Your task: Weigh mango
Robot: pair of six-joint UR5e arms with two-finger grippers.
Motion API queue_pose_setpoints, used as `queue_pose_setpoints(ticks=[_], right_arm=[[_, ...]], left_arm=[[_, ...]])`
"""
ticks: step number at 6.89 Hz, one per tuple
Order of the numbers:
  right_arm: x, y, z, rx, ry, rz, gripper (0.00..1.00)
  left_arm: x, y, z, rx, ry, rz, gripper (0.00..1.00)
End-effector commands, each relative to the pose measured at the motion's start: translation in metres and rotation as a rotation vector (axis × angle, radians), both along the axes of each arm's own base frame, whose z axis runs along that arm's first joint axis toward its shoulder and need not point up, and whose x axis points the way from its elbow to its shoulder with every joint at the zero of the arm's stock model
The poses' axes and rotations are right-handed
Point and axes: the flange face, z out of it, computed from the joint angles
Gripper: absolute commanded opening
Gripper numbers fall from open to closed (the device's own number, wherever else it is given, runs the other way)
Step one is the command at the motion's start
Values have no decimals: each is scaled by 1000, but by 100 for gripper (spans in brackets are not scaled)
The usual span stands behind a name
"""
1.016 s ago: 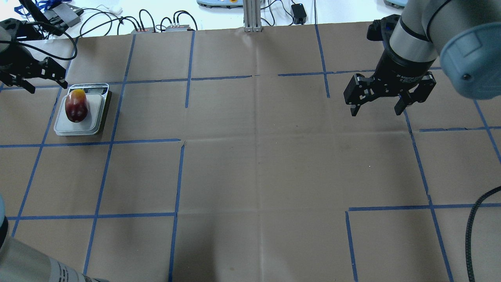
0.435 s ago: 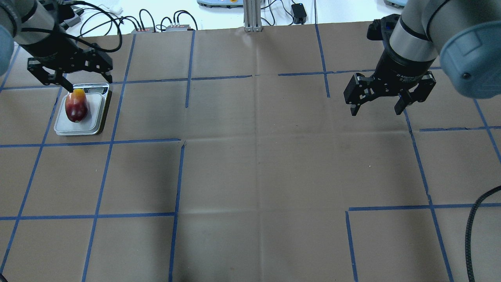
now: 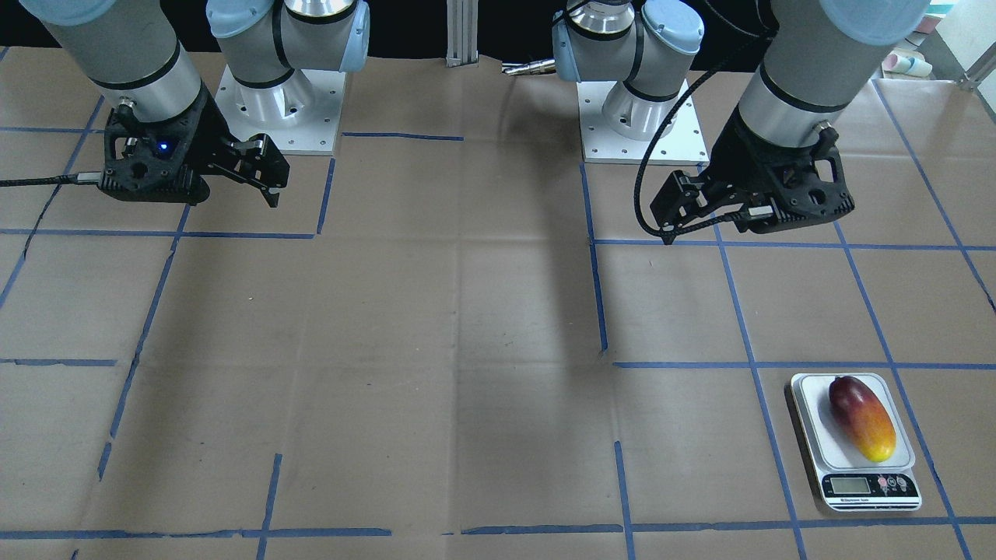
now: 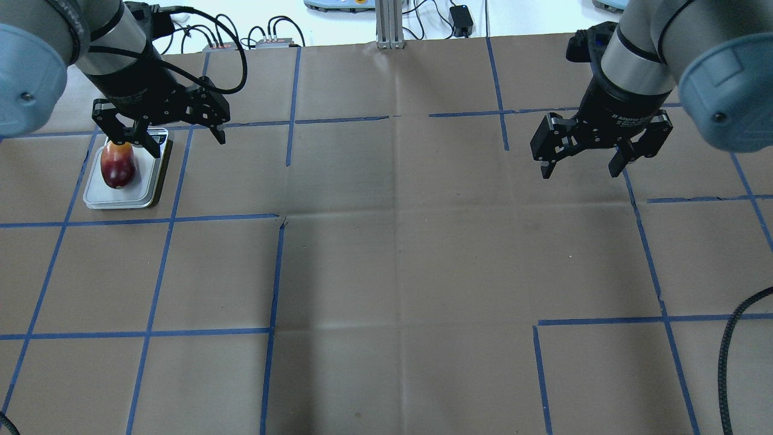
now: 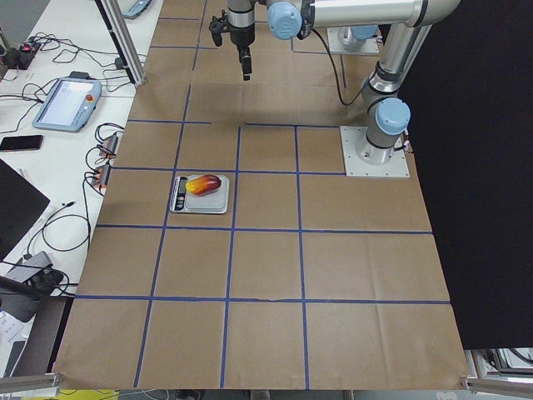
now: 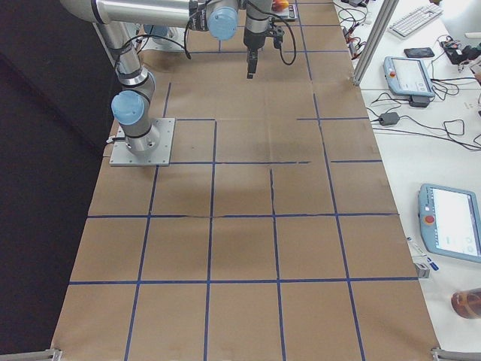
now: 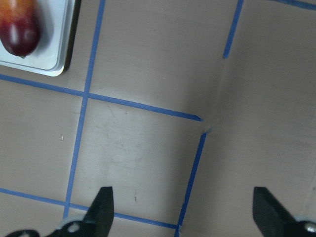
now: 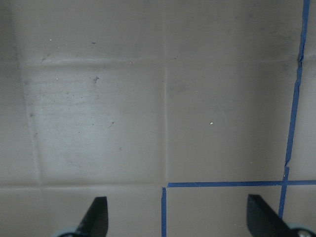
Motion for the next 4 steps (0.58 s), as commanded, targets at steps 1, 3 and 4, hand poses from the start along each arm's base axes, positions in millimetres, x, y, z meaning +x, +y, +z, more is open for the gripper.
queue_pose_setpoints(ticks=[1,3,4], right_arm=[[0,0,0,0,0,0,100],[0,0,0,0,0,0,100],[0,0,0,0,0,0,100]], left_arm=[[-26,15,2,2,2,-15,100],[-30,16,2,5,2,-31,100],[-29,18,3,2,1,-38,100]])
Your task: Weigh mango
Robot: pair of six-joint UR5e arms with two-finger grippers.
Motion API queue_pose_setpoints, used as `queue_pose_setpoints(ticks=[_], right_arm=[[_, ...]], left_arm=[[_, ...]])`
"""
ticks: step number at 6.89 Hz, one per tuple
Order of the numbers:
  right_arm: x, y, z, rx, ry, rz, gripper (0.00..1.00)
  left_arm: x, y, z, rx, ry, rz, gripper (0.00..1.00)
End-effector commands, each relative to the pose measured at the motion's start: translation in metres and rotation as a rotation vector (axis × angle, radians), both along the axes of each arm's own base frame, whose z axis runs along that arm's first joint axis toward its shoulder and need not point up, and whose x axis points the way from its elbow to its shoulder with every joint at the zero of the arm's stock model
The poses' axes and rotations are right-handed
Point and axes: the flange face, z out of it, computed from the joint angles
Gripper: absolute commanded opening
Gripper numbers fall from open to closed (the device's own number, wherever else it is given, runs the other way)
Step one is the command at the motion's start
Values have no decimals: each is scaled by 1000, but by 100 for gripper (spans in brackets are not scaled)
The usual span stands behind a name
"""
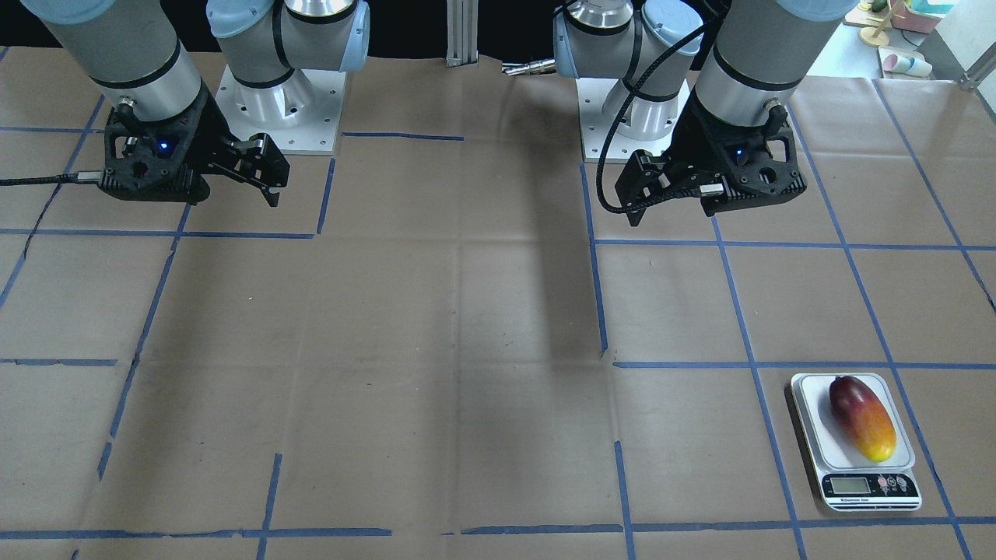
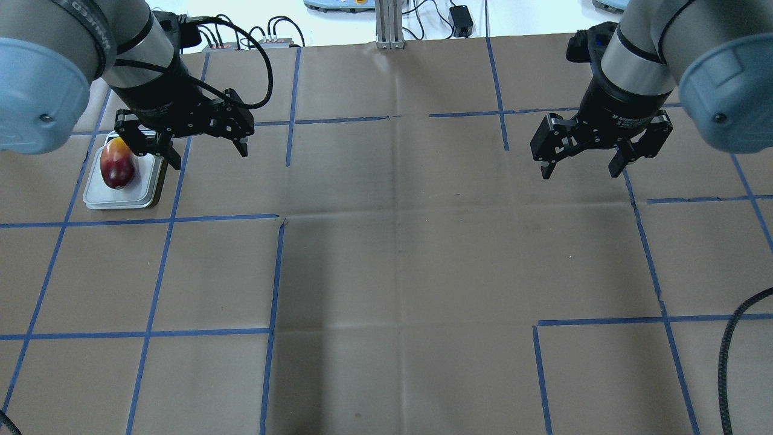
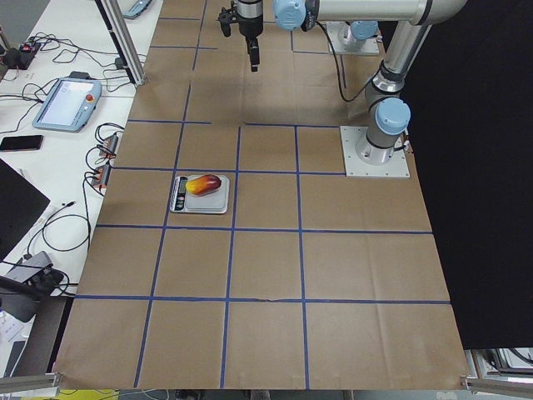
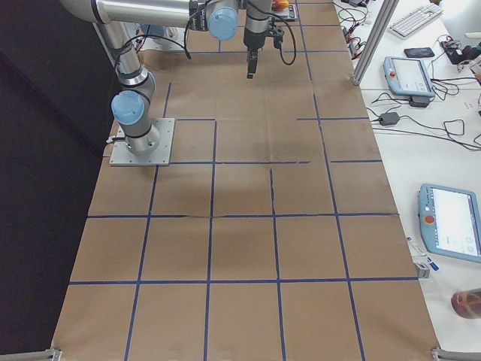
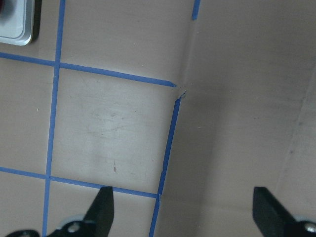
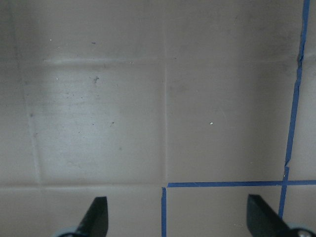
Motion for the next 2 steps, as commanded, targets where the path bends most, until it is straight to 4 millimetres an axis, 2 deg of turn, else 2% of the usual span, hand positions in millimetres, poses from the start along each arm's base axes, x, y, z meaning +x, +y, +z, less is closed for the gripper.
queue_pose_setpoints(ticks=[1,2], right_arm=[[0,0,0,0,0,0,100],[0,0,0,0,0,0,100]], left_arm=[[-1,2,3,-6,-1,-10,100],[-1,3,3,-6,-1,-10,100]])
